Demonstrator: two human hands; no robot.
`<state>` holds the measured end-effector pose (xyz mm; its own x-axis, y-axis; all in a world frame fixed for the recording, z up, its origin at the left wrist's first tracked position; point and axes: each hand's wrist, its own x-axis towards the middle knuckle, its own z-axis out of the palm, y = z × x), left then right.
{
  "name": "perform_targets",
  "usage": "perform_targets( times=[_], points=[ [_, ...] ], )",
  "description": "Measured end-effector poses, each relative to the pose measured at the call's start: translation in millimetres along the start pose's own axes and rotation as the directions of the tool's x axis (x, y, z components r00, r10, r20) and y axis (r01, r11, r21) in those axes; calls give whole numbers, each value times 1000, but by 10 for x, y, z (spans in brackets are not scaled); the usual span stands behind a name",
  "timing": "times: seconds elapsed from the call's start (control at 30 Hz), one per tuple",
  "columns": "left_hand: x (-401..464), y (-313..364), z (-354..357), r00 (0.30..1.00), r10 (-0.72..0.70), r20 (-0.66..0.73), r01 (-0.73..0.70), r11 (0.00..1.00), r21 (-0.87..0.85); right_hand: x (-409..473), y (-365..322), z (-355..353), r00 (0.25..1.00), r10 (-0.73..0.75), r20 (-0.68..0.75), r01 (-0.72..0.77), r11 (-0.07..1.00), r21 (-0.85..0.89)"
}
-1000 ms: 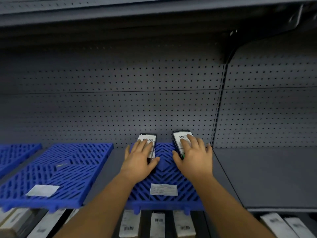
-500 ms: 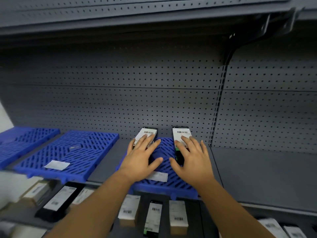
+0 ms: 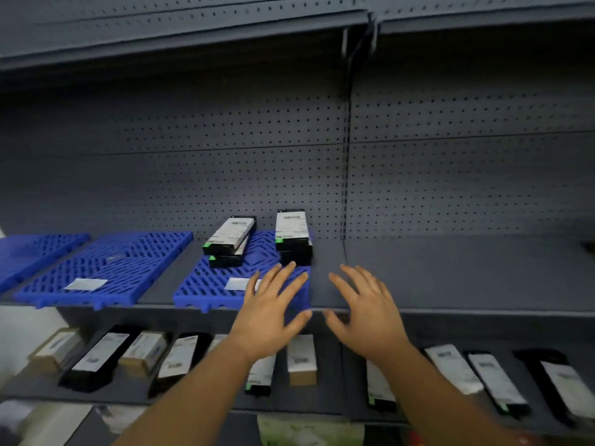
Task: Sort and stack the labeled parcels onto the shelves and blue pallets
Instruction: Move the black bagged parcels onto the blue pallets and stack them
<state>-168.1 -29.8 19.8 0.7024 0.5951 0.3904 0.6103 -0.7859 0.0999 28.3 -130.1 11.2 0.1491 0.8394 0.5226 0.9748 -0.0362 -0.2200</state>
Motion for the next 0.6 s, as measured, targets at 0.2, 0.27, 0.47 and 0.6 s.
perform_targets(
  times=[0.2,0.27,0.47,0.6],
  points=[
    [-199,843,549,972,234,-2,-233,965,-123,-1054,481,-194,977,204,56,-196,972,-132],
    [-270,1103,716,957,288,23,-280,945,-169,-1362,602,-262,958,270,94,-250,951,-183],
    [-406,1657,1070,925,312,217,-251,930,-268,-2006,848,-444,860,465,209,-415,877,-242],
    [-353,1903,1223,910,324,260,-254,929,-271,-2149,1032,-505,835,502,226,-452,860,-237]
  ],
)
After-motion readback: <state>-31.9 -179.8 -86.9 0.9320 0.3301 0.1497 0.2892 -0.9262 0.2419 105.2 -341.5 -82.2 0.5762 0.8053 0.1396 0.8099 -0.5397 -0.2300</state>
